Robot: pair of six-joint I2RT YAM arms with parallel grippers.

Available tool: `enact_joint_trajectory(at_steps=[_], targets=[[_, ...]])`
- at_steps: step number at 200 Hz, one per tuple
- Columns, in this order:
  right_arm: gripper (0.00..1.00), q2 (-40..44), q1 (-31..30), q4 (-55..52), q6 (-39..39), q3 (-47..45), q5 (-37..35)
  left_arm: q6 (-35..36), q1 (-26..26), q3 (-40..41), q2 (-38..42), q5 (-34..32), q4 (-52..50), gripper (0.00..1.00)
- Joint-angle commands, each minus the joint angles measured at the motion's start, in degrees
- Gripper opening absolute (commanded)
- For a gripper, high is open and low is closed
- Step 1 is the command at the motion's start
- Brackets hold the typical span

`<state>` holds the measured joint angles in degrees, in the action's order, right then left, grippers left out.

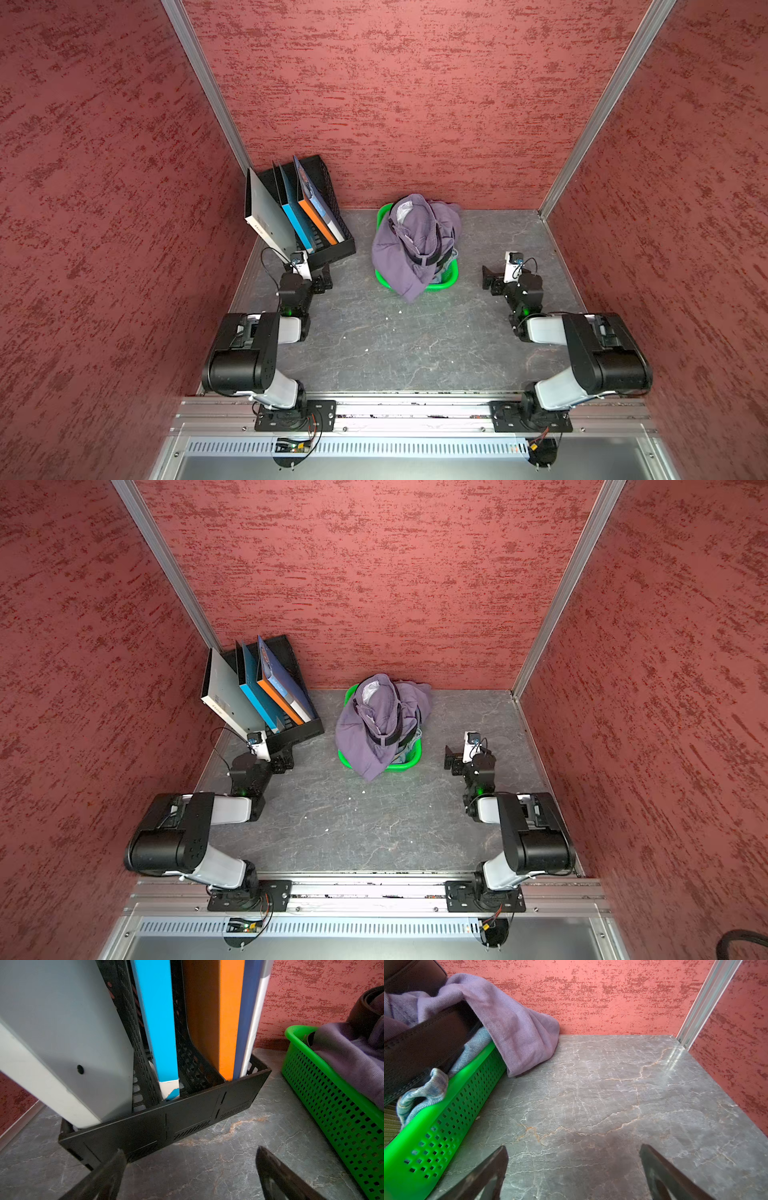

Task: Remove the belt from the trousers
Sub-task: Pick up the trousers from the center of the board.

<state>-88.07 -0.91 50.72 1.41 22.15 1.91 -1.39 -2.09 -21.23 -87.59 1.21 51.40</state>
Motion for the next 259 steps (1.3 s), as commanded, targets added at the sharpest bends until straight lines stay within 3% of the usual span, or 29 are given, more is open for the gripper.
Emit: enact_joint_trajectory(at_steps=[1, 142, 159, 168, 181, 190, 210, 228, 242, 259], targets=[[0.99, -0.15, 0.30, 0.09, -0.17, 0.51, -0.50, 1.04, -0.08, -0.39, 0.11, -0.07, 0.02, 1.00], [0.99, -0.17, 0.30, 0.07, -0.13, 0.56, -0.53, 0.68, -0.85, -0.30, 0.17, 1.38, 0.11, 1.00], [0.99, 2.97, 0.16, -0.21, 0.42, -0.24, -0.17, 1.17, -0.65, 0.13, 1.40, 1.99, 0.35, 1.00], [0.99, 9.28, -0.64, -6.53, 0.62, 0.35, -2.08, 2.28, 0.91, -0.35, 5.69, -0.43, -3.82, 1.00], [0.99, 17.20, -1.43, -15.60, 0.09, 3.32, -3.18, 3.41, 4.07, -4.00, 14.00, -4.88, -17.49, 1.00], [0.99, 22.15, -1.70, -21.96, -1.77, 5.94, -2.80, -0.62, 5.60, -6.70, 18.66, -7.33, -23.28, 1.00], [0.99, 29.13, -2.25, -35.78, -14.43, 14.05, -4.02, -5.72, 10.06, -11.49, 27.39, -8.72, -32.27, 1.00], [0.99, 29.76, -3.40, -50.60, -23.59, 23.23, -1.77, -10.68, 17.26, -17.78, 29.23, -16.90, -37.32, 1.00], [0.99, 26.84, -6.14, -61.63, -21.26, 31.25, 0.27, -12.31, 21.78, -25.29, 27.37, -14.47, -45.80, 1.00], [0.99, 24.96, -12.95, -70.42, -17.00, 37.42, -7.76, -13.20, 25.73, -34.48, 23.03, -6.85, -56.07, 1.00]])
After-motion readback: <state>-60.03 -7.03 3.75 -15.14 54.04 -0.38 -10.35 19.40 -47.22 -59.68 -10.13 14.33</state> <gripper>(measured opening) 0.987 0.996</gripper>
